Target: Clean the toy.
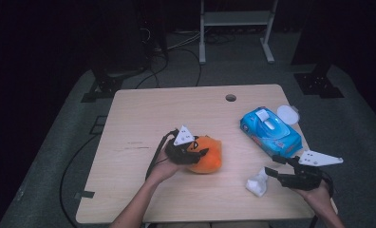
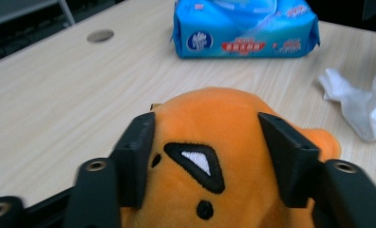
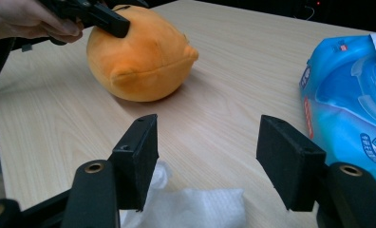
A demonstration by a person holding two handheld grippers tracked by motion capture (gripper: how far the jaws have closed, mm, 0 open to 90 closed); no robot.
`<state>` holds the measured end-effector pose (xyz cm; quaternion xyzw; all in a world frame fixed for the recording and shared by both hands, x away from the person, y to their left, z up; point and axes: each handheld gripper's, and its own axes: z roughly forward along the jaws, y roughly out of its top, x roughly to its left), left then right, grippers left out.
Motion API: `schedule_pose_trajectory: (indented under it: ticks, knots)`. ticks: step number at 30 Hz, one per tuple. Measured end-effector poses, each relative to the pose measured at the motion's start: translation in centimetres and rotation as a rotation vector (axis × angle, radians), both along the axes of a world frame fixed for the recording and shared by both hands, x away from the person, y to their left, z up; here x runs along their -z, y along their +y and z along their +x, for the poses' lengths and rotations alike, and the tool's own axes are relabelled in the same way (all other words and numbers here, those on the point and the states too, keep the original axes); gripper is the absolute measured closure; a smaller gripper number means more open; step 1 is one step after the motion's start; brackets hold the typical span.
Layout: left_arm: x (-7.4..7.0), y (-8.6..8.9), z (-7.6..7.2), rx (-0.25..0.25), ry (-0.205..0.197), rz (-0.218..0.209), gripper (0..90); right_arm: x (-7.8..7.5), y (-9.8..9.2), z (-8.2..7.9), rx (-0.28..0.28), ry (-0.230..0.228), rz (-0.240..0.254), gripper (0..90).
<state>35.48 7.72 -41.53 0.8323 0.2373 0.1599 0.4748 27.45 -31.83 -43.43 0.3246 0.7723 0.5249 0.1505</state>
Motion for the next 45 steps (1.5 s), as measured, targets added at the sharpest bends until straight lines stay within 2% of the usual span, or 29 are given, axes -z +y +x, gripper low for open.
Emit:
schedule_pose_trajectory:
  ticks: [2,3,4,5,7,8,15,22,33,45]
  knots:
    - [0.0,0.2,-0.1,0.002,0.006,-0.008,37.2,0.1,0.0,0.1,0.001,0.000,-0.004,38.0]
    - [0.0,0.4,-0.1,0.003,0.010,-0.006,32.1,0.2,0.0,0.1,0.009,0.008,-0.016,37.9]
    - [-0.3,0.8,-0.3,0.002,0.028,-0.023,29.2,0.2,0.0,0.2,0.012,0.010,-0.015,37.8]
    - [-0.3,0.8,-0.3,0.002,0.028,-0.023,28.0,0.2,0.0,0.2,0.012,0.010,-0.015,37.8]
    - [-0.5,1.2,-0.5,0.004,0.023,-0.023,27.5,0.3,0.0,0.2,0.016,0.012,-0.022,37.8]
    - [-0.8,1.7,-0.8,-0.005,0.021,-0.038,26.6,0.3,0.1,0.3,0.017,0.015,-0.026,37.8]
    - [-0.8,3.2,-1.5,-0.027,0.027,-0.053,20.9,0.3,0.2,0.3,0.019,0.015,-0.036,37.3]
    - [-0.6,4.8,-2.2,-0.065,0.013,-0.063,18.7,0.5,0.1,0.5,0.027,0.021,-0.041,36.9]
    - [-0.5,6.7,-2.9,-0.094,0.011,-0.067,17.9,0.6,0.2,0.6,0.029,0.034,-0.041,36.0]
    - [0.1,8.2,-3.6,-0.112,0.028,-0.066,16.6,0.5,0.1,0.6,0.031,0.040,-0.044,35.2]
